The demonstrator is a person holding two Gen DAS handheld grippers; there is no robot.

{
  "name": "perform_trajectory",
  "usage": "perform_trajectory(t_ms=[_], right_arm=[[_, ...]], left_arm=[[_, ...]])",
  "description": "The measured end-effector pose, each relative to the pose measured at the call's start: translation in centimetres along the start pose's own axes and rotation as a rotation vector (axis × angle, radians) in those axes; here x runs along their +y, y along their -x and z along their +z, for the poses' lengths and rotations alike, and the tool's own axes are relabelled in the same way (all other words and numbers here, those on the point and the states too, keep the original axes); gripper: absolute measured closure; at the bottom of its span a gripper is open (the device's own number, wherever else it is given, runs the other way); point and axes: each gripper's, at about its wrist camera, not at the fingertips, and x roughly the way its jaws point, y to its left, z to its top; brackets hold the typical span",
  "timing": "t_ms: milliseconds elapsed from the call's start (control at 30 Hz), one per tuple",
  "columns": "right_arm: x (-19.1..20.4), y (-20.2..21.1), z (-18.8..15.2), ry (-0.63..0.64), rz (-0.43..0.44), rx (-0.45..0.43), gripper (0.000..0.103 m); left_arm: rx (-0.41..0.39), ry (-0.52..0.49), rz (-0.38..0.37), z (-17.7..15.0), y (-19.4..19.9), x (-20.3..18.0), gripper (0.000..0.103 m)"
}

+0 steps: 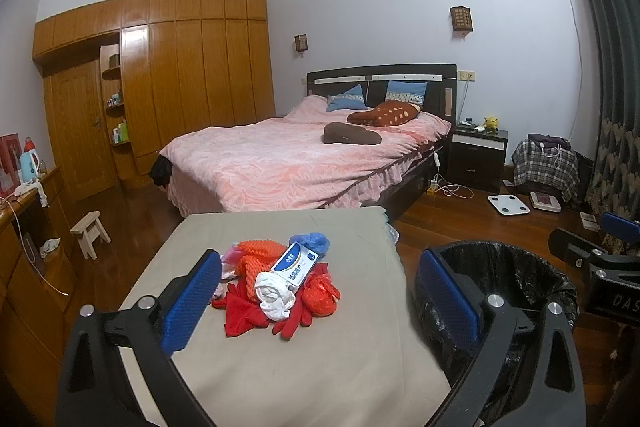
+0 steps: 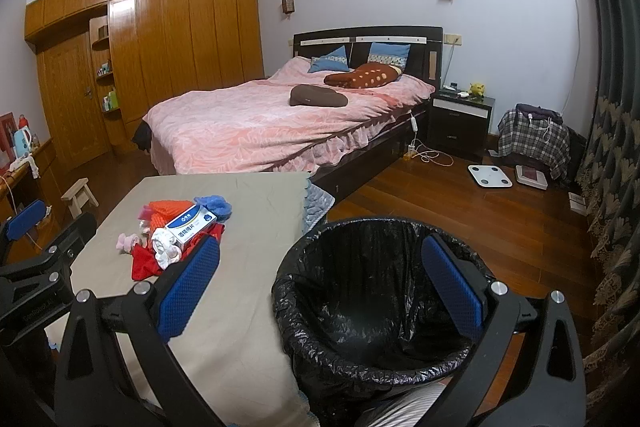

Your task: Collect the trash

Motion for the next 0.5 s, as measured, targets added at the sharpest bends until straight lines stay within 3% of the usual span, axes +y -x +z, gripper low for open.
perform_trajectory(t_ms=[500], right_arm=[[0.26,-0.32,-0.42,-0.002,0.000,0.001,0.005]], left_arm=[[0.000,0.002,0.000,-0.04,-0.01,0.03,0.006]])
